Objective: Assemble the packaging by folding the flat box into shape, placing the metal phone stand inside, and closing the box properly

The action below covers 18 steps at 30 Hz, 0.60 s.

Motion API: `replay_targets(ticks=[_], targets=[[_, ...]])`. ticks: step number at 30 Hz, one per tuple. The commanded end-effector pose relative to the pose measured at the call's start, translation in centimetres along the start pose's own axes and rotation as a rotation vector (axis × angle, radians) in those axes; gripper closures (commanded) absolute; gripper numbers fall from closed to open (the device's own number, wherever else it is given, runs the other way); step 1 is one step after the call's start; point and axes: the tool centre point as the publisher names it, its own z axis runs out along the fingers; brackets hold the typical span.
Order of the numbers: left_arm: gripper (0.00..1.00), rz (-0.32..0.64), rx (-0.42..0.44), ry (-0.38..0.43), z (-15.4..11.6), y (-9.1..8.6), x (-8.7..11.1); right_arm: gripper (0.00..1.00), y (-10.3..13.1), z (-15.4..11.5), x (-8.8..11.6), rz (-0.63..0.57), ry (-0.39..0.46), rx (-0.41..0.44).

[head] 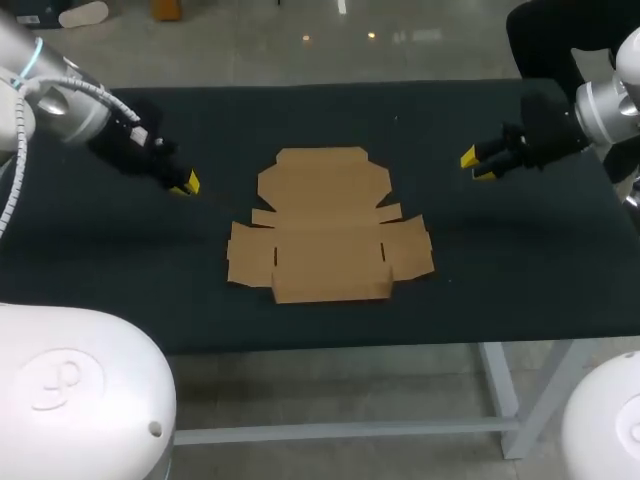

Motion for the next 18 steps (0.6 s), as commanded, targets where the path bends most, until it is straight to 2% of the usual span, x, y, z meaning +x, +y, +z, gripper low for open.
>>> replay_targets(ticks=[1,6,9,18], targets=[[1.0,0.0,-0.022,0.005,0.3,-0.5,-0.2,1.0,1.0,1.2,-0.1,-0.035,0.015,0.022],[1.0,0.003,-0.041,0.012,1.3,-0.9,-0.3,1.0,1.5,2.7,-0.4,-0.08,0.026,0.039],[1.0,0.006,-0.099,0.03,2.0,-1.3,-0.5,1.0,1.6,3.6,-0.7,-0.07,0.044,0.053],[1.0,0.006,-0.099,0.03,2.0,-1.3,-0.5,1.0,1.6,3.6,-0.7,-0.07,0.044,0.053]])
